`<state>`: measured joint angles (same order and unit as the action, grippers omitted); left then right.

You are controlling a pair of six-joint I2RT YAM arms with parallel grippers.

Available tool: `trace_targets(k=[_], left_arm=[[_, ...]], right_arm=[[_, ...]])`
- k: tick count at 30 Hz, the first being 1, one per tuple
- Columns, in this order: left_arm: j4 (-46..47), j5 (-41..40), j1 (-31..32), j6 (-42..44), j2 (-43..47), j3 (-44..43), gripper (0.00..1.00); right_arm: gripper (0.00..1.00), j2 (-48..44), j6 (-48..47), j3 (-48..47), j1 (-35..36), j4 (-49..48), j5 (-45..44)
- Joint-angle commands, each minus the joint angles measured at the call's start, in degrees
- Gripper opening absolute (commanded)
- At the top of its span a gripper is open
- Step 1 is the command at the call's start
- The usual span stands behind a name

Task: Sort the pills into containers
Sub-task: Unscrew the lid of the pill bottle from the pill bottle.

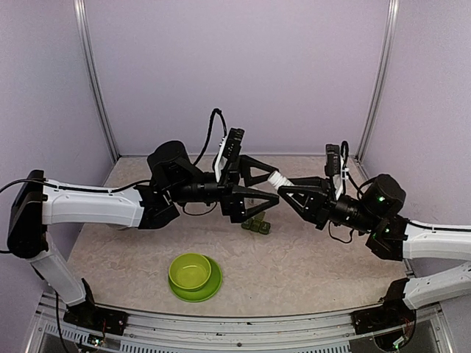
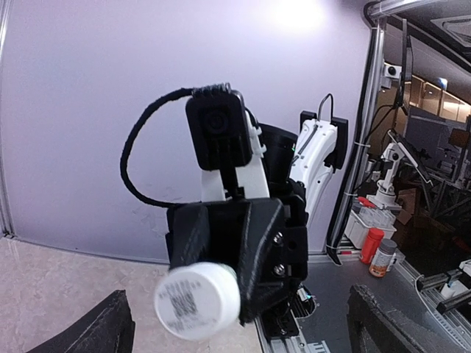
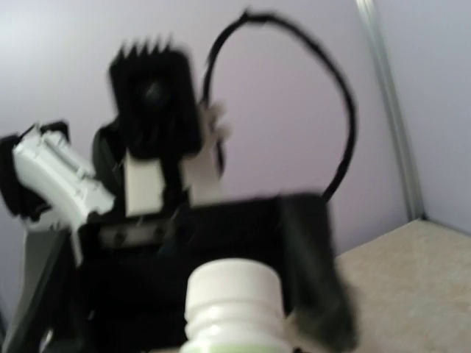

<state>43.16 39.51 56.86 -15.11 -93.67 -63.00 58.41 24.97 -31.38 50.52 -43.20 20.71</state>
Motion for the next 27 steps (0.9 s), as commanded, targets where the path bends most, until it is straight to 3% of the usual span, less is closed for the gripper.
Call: trace_targets(k=[1, 12, 27], left_arm=[[2.4, -0.6, -1.3, 0.0, 0.8, -1.5, 0.98], [5.5, 2.1, -0.9, -2.7, -1.4, -1.7, 0.89], [4.7, 2.3, -0.8, -3.3, -0.9, -1.1, 0.67]], right_arm=[[0.1, 3.8, 0.9, -1.7, 0.9, -3.5, 4.9], [0.1, 9.4, 4.5, -1.0, 1.3, -10.2, 3.5], [0.1, 6.4, 4.8, 1.5, 1.3, -10.0, -2.3]])
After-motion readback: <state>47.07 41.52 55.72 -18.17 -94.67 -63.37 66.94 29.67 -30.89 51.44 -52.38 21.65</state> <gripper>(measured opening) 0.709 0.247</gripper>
